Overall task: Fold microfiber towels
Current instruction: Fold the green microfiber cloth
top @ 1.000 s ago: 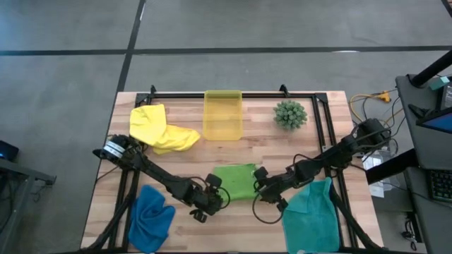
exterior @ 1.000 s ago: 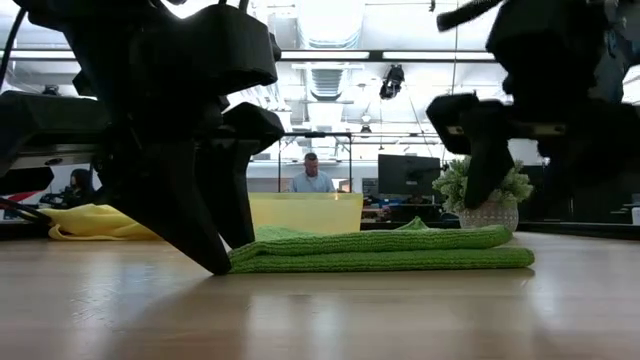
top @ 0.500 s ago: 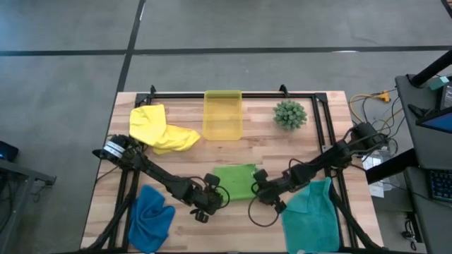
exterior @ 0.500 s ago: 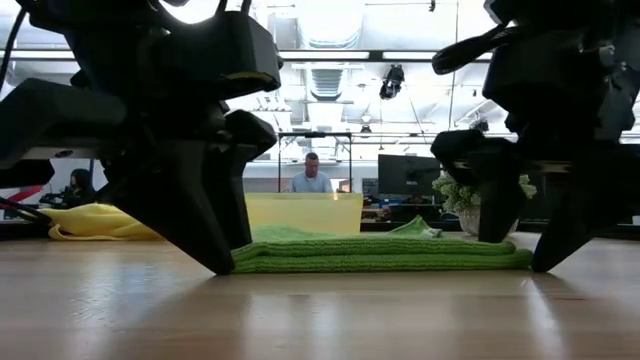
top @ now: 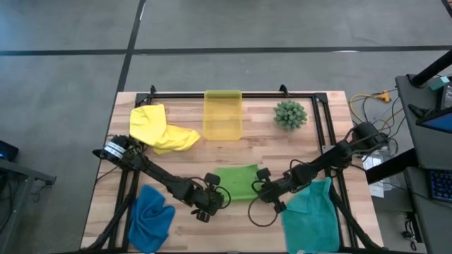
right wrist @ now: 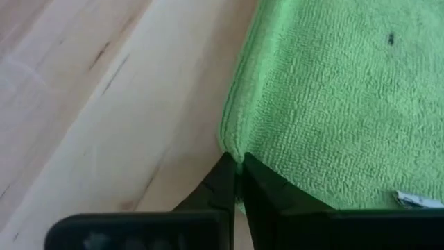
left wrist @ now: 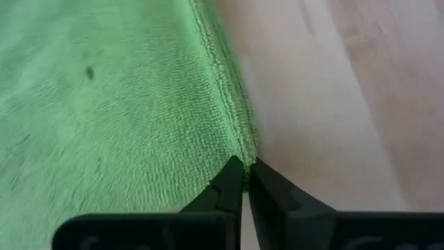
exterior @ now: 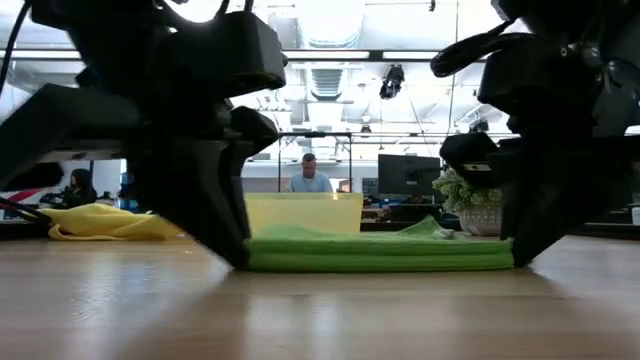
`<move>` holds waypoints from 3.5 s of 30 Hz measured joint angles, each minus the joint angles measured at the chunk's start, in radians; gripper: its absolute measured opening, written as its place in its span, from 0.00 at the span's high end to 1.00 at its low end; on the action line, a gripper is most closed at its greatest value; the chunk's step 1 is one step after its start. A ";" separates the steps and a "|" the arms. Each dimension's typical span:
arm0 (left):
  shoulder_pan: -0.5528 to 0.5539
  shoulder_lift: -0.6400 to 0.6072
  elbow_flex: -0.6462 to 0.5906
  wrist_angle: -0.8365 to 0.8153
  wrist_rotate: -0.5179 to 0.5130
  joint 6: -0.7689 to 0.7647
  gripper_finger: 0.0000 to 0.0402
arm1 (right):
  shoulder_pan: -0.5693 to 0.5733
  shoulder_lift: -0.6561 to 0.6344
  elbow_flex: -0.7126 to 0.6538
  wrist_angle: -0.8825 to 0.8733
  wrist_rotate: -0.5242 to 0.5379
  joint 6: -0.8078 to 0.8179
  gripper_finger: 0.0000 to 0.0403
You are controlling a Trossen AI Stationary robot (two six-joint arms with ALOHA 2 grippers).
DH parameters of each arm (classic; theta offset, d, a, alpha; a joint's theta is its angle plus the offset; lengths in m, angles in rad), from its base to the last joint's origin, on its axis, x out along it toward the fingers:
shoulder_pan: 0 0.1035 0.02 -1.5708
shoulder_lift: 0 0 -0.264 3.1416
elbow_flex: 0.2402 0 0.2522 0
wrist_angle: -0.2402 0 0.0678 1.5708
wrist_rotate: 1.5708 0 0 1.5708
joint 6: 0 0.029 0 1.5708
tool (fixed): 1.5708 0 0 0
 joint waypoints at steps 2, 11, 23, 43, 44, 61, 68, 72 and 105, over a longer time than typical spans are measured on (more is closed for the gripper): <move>-0.003 -0.028 0.000 0.000 0.000 -0.002 1.00 | 0.011 -0.024 0.003 -0.010 -0.014 0.042 0.97; -0.020 -0.086 -0.020 0.141 0.184 -0.006 1.00 | 0.032 -0.108 0.010 0.001 -0.215 0.227 0.97; -0.011 -0.089 -0.043 0.218 0.218 -0.079 1.00 | 0.027 -0.138 0.008 0.009 -0.256 0.293 0.97; -0.003 -0.119 -0.113 0.226 -0.017 -0.351 1.00 | 0.001 -0.166 -0.047 -0.014 -0.096 0.436 0.97; -0.003 -0.126 -0.124 0.227 -0.031 -0.368 1.00 | 0.001 -0.176 -0.058 -0.005 -0.081 0.445 0.97; 0.101 -0.240 -0.275 0.360 -0.228 -0.580 1.00 | -0.114 -0.446 -0.233 -0.004 0.155 0.548 0.97; 0.233 -0.243 -0.272 0.384 -0.087 -0.691 1.00 | -0.170 -0.397 -0.234 -0.051 0.136 0.604 0.97; 0.318 -0.243 -0.271 0.410 0.016 -0.771 1.00 | -0.181 -0.368 -0.234 -0.062 0.144 0.627 0.97; 0.209 -0.227 -0.253 0.355 0.145 -0.930 1.00 | -0.044 -0.353 -0.177 0.011 0.091 0.661 0.97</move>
